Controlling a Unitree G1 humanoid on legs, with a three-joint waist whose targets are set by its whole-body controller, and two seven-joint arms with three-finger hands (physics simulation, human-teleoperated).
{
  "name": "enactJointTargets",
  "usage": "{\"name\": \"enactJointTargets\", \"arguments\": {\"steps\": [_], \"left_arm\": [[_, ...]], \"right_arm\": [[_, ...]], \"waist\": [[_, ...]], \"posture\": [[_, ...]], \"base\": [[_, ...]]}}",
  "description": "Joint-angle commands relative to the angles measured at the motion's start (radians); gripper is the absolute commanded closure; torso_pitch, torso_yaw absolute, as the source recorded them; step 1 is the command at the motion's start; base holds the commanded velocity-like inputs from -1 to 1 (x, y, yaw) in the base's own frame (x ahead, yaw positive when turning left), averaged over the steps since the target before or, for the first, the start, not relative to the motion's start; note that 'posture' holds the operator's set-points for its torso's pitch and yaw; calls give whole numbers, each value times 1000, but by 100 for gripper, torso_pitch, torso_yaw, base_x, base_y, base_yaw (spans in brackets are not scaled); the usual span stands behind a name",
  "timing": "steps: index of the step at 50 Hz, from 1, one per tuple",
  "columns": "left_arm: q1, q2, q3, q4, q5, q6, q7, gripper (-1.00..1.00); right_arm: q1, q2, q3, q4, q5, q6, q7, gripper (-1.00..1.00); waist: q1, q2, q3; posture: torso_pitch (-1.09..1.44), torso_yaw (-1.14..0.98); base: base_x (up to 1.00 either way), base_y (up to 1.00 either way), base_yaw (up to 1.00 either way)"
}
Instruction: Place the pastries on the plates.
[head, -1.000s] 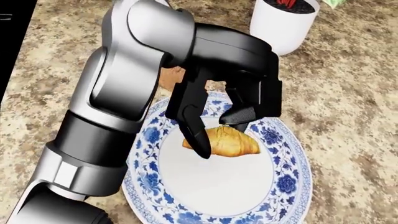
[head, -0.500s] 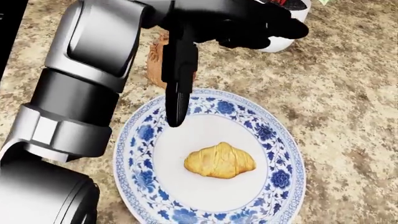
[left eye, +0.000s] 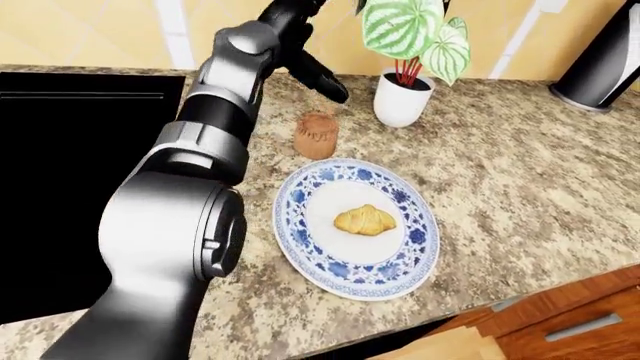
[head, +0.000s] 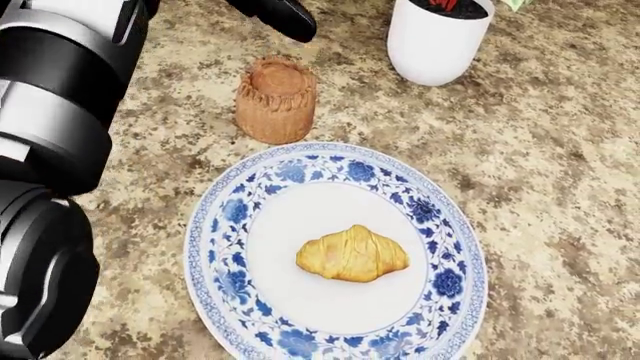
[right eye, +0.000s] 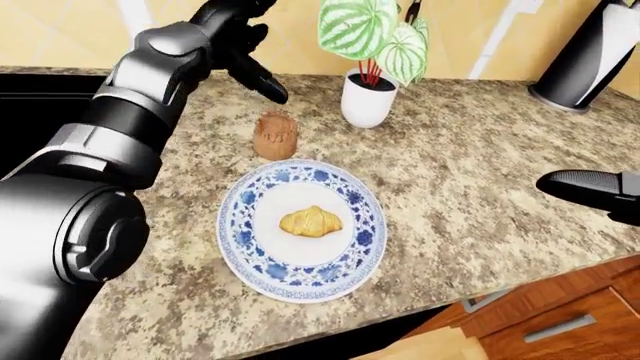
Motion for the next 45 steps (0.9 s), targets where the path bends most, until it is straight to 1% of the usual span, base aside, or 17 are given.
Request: {"name": "enactJointTargets", "arguments": {"steps": [1,5,9,11,15,20,21,23,26,29,30,33,35,39,40,42,45], "left_arm": [[-57,9,19,-37,-56,-11,95,-100],[-52,0,20,-22,-96,16,105,-100],[-46,5,13,-15,-108,25,92,-100],[-32,3,7,-12,-108,30,72,-100],[-10,3,7,-8,-107,19,80,-100],[23,9,11,3,-92,2,140,-100],[27,7,18,4,-93,-6,171,-100],[28,7,20,6,-90,-10,179,-100],[25,10,30,7,-93,-10,213,-100],[28,5,28,8,-92,1,223,-100],[26,5,33,8,-95,3,246,-100],[31,0,30,9,-92,19,245,-100],[34,-2,27,9,-88,25,237,-100],[36,-8,46,7,-118,57,209,-100],[36,-8,45,7,-123,75,188,-100],[37,-8,43,6,-125,76,188,-100],[35,-5,29,5,-119,98,136,-100]], "right_arm": [[-5,-13,-19,-5,-20,-28,4,-100],[-23,-6,18,-9,-38,-29,-8,-100],[-8,9,-3,-17,-40,-28,10,-100],[-3,18,-2,-20,-49,-31,17,-100],[-3,33,7,-26,-63,-33,24,-100],[-1,31,-8,-27,-62,-24,33,-100],[-3,32,-2,-28,-66,-25,31,-100],[-6,34,9,-30,-71,-24,29,-100],[-4,34,-6,-26,-69,-22,37,-100],[-7,37,3,-27,-75,-23,38,-100],[-8,35,2,-26,-74,-22,39,-100],[-18,29,18,-18,-81,-24,35,-100],[-20,29,14,-14,-82,-23,38,-100],[-20,32,18,-17,-86,-23,41,-100],[-20,35,26,-19,-93,-25,40,-100],[-21,36,28,-19,-95,-24,41,-100],[-25,40,38,-20,-107,-23,40,-100]], "waist": [[-1,1,-26],[-1,1,-25],[2,2,-21],[4,2,-14],[4,3,-1],[5,4,18],[5,5,22],[5,5,30],[4,4,40],[6,2,52],[6,2,55],[7,1,59],[7,1,61],[9,1,61],[9,1,62],[9,0,62],[9,0,63]], "posture": [[0,-39],[0,-39],[2,-39],[3,-39],[6,-39],[9,-39],[10,-39],[11,-39],[13,-39],[14,-39],[15,-39],[15,-39],[15,-39],[15,-39],[15,-39],[15,-39],[15,-39]], "base": [[0,0,0],[0,0,0],[0,0,0],[0,0,0],[0,0,0],[0,0,0],[0,0,0],[0,0,0],[0,0,0],[0,0,0],[0,0,0],[0,0,0],[0,0,0],[0,0,0],[0,0,0],[0,0,0],[0,0,0]]}}
